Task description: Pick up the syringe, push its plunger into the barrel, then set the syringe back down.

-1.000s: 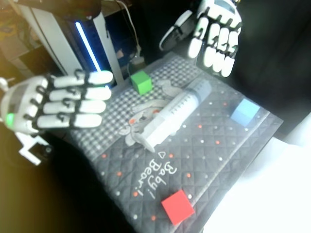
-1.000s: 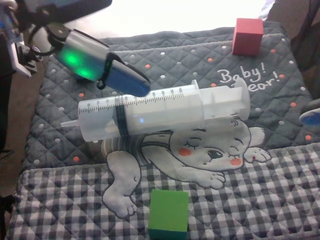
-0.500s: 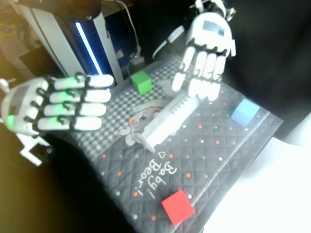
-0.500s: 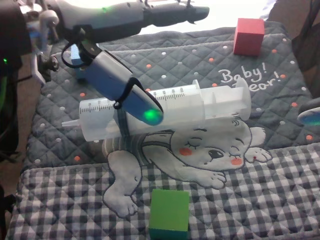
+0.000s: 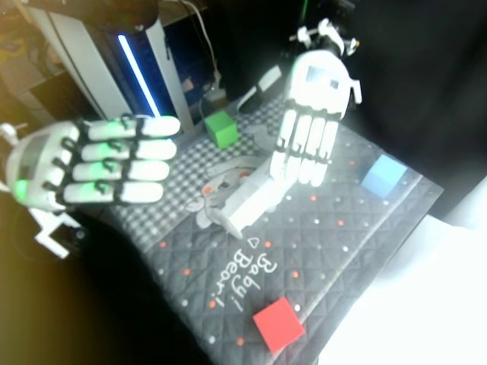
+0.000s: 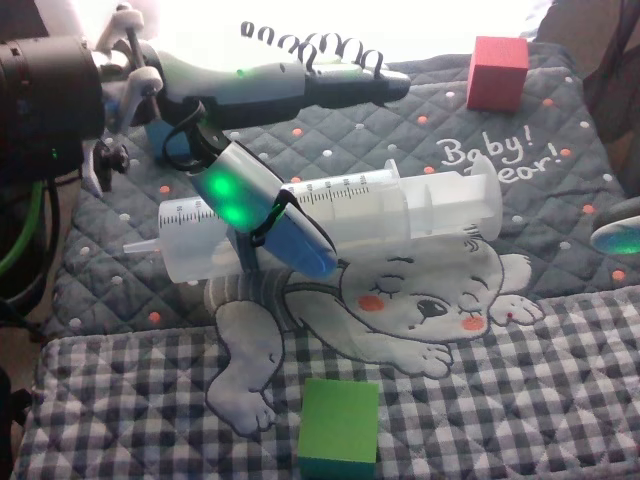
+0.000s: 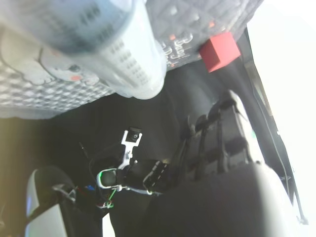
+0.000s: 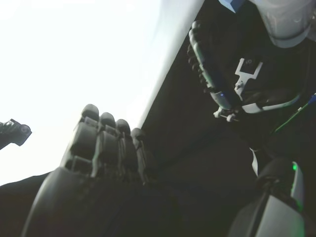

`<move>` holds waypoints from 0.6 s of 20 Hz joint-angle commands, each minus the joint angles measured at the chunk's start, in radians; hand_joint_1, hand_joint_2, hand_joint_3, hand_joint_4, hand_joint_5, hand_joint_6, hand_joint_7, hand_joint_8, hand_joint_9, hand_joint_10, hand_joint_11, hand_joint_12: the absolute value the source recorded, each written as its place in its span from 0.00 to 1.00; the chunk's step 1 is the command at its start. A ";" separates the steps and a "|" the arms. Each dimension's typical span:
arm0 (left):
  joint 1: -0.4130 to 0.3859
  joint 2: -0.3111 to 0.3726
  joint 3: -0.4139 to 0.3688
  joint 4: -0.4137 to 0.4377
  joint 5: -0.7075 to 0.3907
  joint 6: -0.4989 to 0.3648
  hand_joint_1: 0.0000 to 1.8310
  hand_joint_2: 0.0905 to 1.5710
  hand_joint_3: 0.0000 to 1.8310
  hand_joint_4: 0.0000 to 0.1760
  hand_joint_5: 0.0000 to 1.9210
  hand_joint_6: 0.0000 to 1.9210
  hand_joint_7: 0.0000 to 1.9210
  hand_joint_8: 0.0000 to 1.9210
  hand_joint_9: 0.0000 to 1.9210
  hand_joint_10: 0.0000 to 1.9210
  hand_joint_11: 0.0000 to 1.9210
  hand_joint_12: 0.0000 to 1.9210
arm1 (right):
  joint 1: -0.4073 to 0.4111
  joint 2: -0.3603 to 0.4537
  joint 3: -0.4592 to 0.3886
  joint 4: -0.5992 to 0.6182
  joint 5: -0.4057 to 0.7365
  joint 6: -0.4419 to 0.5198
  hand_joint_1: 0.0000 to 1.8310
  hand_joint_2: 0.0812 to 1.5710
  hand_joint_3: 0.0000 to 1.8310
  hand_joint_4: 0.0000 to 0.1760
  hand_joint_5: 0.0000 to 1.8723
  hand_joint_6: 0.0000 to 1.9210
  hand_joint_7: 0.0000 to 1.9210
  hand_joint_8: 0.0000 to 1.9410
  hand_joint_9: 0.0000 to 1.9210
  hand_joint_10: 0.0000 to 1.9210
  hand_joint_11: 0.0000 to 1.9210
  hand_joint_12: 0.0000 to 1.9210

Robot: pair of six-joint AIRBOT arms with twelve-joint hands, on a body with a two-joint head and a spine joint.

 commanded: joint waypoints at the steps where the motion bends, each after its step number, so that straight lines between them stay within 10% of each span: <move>1: 0.002 -0.007 0.004 -0.033 -0.037 -0.012 0.29 0.37 0.00 0.24 0.00 0.00 0.00 0.00 0.01 0.00 0.00 0.24 | 0.014 0.006 0.006 0.022 0.125 0.003 0.28 0.32 0.00 0.06 0.00 0.00 0.01 0.00 0.00 0.00 0.00 0.00; 3: 0.019 -0.017 0.011 -0.034 -0.030 -0.012 0.25 0.36 0.00 0.02 0.00 0.00 0.00 0.00 0.02 0.00 0.00 0.24 | 0.014 0.004 0.007 0.022 0.125 0.003 0.32 0.34 0.00 0.05 0.00 0.00 0.00 0.00 0.00 0.00 0.00 0.00; 12: 0.034 -0.049 0.032 0.017 0.029 -0.012 0.24 0.40 0.01 0.00 0.00 0.00 0.00 0.00 0.00 0.00 0.00 0.00 | 0.014 0.001 0.007 0.021 0.127 0.003 0.29 0.34 0.00 0.11 0.00 0.00 0.01 0.00 0.00 0.00 0.00 0.00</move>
